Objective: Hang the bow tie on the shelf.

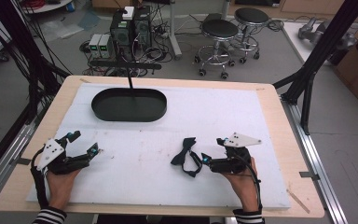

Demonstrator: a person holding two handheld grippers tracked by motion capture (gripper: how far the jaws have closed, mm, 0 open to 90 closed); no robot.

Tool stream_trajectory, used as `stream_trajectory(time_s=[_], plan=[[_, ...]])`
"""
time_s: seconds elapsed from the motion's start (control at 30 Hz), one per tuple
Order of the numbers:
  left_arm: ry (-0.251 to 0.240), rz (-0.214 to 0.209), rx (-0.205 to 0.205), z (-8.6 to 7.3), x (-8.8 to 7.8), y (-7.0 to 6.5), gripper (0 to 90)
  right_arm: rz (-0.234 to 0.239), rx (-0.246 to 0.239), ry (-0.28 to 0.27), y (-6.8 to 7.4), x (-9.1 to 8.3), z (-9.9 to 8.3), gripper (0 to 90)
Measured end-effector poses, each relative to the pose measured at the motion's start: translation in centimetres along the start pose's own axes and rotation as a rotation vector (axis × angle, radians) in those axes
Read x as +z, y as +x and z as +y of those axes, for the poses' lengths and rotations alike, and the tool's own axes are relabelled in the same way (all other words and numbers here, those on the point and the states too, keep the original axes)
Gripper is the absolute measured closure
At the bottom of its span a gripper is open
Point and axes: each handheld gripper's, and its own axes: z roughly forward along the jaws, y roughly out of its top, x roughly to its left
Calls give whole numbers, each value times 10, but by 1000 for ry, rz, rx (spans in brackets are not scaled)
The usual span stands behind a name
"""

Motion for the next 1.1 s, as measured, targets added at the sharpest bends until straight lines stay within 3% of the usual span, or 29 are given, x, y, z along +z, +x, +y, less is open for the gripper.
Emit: stream_trajectory(time_s=[0.27,0.43,0.6,0.8,1.1], plan=[[2,1,4,0,0,0,168,4,-26,102,7,18,7,186],[4,0,4,0,0,0,169,40,-32,169,10,32,10,243],[3,-3,-1,0,0,0,169,42,-34,222,10,44,13,273],[6,-5,-1,0,0,0,169,36,-72,294,12,56,16,324],[5,-6,-2,0,0,0,169,21,-106,365,14,69,21,485]])
